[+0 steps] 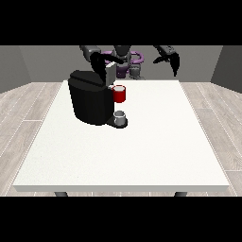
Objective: Insert the coffee pod into the coffee machine and close the lid
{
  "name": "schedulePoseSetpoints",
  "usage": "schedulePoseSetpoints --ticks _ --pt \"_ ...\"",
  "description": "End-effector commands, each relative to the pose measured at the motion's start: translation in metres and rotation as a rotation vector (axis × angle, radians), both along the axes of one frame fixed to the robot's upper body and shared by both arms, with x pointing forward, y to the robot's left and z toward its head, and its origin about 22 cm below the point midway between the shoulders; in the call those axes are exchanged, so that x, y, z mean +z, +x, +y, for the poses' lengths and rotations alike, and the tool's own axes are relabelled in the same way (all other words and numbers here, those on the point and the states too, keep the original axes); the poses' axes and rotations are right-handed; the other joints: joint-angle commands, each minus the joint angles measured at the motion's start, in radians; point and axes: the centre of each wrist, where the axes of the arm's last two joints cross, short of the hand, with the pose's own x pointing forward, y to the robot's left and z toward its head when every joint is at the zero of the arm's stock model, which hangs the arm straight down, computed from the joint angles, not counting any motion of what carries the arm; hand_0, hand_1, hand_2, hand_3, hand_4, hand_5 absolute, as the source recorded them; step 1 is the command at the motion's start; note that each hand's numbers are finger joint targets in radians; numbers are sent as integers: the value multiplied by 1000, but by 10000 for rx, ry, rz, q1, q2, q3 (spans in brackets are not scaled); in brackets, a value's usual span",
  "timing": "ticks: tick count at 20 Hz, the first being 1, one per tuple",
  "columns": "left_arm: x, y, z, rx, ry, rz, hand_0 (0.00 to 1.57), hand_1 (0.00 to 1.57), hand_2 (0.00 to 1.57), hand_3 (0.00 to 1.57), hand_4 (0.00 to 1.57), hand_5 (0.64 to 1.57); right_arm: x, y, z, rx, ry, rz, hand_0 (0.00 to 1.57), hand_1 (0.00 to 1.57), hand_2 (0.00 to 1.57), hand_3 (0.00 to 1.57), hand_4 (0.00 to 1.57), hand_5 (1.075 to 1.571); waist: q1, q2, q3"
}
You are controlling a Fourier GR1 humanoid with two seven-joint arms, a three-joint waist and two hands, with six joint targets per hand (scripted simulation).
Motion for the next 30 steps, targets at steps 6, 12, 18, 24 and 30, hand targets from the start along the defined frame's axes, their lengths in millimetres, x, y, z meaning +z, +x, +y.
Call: schedulePoseSetpoints --ticks 6,12,18,24,30 --pt "11 9 -13 -223 -110 -52 0 0 0 0 362 1571 29 1 39 1111 -826 -1335 0 0 0 0 0 1571 460 233 -63" --pt "17 17 -15 -839 134 -286 0 0 0 0 337 1571 88 0 47 719 -1646 -2129 0 0 0 0 219 1571 1197 525 -75" --pt "14 12 -41 -1252 41 -556 0 0 0 0 379 1571 101 -4 32 94 -1656 -2089 0 0 0 0 96 1571 1896 832 -59" --pt "48 33 -48 -1820 314 -1396 0 0 0 0 397 1571 147 -16 29 -284 -2192 -2629 0 0 0 0 53 1571 2535 1501 -61" --pt "72 38 -63 -2307 392 -2042 0 0 0 0 399 1571 176 -9 34 -197 -2430 -3739 0 0 0 0 0 1571 3138 2344 -67"
